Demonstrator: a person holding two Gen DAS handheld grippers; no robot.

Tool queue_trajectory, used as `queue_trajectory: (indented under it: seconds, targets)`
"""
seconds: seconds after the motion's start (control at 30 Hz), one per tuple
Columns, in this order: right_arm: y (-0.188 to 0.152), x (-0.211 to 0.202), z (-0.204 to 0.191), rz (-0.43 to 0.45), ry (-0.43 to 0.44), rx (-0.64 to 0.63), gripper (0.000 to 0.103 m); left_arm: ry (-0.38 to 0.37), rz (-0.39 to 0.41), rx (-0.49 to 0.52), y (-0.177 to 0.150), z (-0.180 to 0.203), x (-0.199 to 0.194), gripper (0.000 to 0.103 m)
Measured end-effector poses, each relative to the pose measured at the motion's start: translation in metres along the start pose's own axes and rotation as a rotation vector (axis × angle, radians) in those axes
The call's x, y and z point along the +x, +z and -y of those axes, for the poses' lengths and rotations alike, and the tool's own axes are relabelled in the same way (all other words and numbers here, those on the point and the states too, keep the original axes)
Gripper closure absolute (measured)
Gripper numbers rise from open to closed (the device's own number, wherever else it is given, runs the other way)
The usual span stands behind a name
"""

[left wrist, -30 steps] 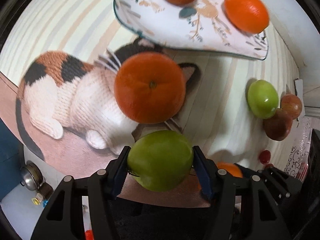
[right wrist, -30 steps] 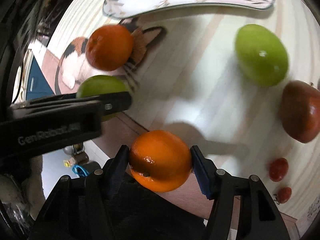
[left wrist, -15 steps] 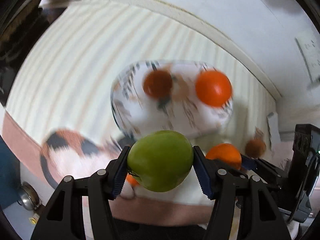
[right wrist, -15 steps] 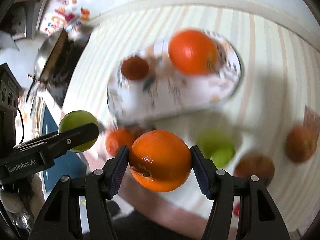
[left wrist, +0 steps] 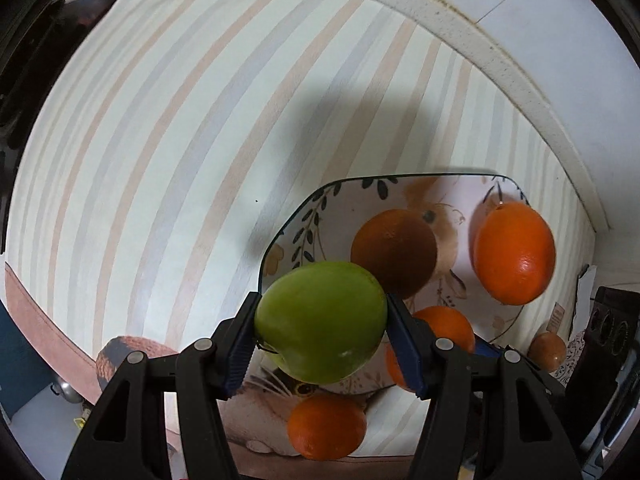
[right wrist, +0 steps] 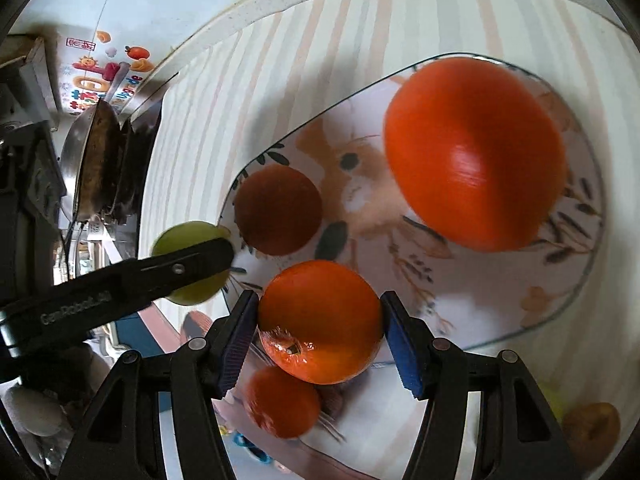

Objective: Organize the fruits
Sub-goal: 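Lower the green apple and tangerine onto the plate and open both tools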

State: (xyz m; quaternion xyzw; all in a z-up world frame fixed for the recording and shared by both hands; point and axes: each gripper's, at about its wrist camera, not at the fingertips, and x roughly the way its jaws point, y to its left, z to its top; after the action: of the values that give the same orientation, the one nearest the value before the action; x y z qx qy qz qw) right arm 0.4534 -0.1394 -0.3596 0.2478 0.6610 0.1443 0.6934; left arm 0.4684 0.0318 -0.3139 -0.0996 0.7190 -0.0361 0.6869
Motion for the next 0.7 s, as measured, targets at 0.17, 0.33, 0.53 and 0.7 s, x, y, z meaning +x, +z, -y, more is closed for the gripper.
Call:
queue_trajectory:
  seconds: [0.17,0.33,0.53,0.7]
  targets:
    - [0.005,0.018,0.001,-0.058,0.038,0.045,0.034,0.001,-0.034,-0.014,0.002,0.0,0.01,0.044]
    - [0.004,0.001,-0.006,-0.038,0.005,0.007,0.019,-0.018,-0.015,-0.01,0.003,-0.002,-0.001,0.033]
    - [-0.002,-0.033,-0.022,0.013,-0.153,-0.096,0.01,0.022,0.059,0.008,-0.01,-0.007,-0.024,0.03]
    - [-0.012,-0.059,-0.029,0.076,-0.288,-0.157,0.005,0.059,0.121,0.007,-0.034,-0.012,-0.041,0.03]
